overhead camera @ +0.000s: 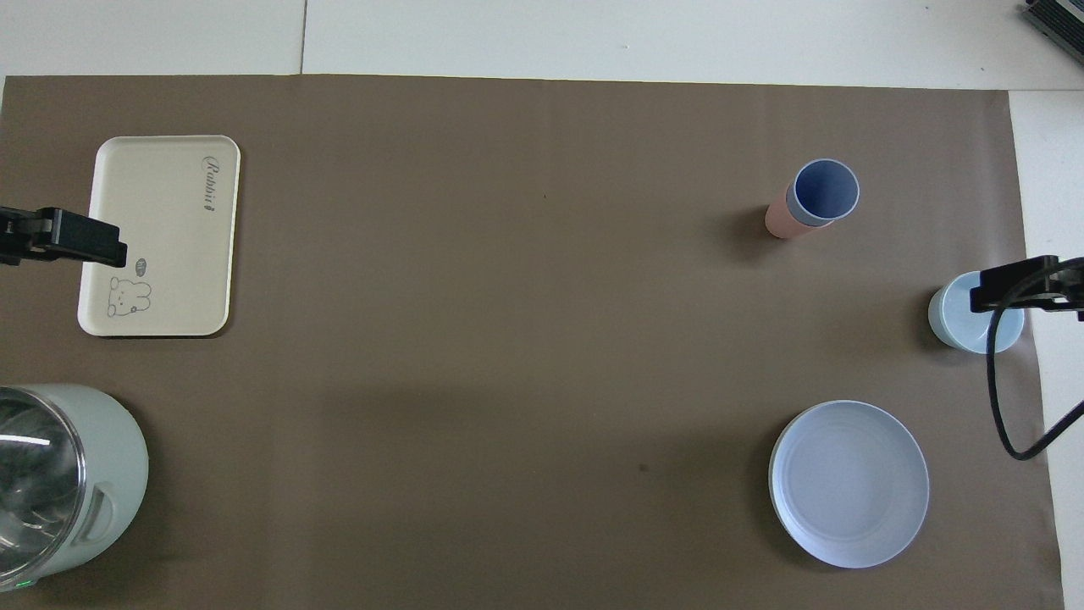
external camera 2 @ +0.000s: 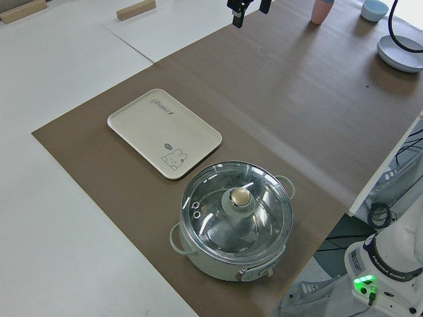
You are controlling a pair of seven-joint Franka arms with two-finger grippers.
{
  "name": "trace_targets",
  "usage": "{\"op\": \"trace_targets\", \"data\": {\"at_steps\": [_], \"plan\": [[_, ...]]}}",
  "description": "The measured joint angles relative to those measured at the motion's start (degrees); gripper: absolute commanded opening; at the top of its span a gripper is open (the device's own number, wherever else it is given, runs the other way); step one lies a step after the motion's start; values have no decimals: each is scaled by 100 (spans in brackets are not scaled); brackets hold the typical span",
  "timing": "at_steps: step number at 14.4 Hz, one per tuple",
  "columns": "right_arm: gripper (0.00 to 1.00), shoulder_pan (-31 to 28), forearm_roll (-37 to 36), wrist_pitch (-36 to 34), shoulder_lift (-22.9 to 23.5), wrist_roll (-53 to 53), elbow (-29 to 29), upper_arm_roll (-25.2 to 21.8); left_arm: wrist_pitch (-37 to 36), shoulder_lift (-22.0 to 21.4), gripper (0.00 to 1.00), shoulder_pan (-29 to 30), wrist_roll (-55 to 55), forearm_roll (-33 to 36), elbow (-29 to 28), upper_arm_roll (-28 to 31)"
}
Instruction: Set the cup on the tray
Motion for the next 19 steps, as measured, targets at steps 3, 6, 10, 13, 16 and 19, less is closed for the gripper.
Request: {"op": "trace_targets", "data": {"at_steps": [3, 6, 10, 13, 16, 19], "plan": [[100, -13, 88, 559, 1, -908, -206, -4, 0, 0, 100, 0, 0, 0, 0, 0], [100, -38, 343, 1098, 5, -1908, -531, -22, 0, 0, 100, 0, 0, 0, 0, 0], [100, -255, 1089, 2061, 13, -3910, -1154, -35, 0, 0, 100, 0, 0, 0, 0, 0], [100, -331, 1553, 2569, 88, -5032, -1421, -50, 0, 0, 100, 0, 0, 0, 0, 0], [100, -402, 1918, 2925, 254, -5623, -1525, -53, 0, 0, 100, 0, 0, 0, 0, 0], [100, -459, 2600, 3269, 547, -6566, -1621, -54, -103, -2, 100, -2, 0, 0, 0, -24]]}}
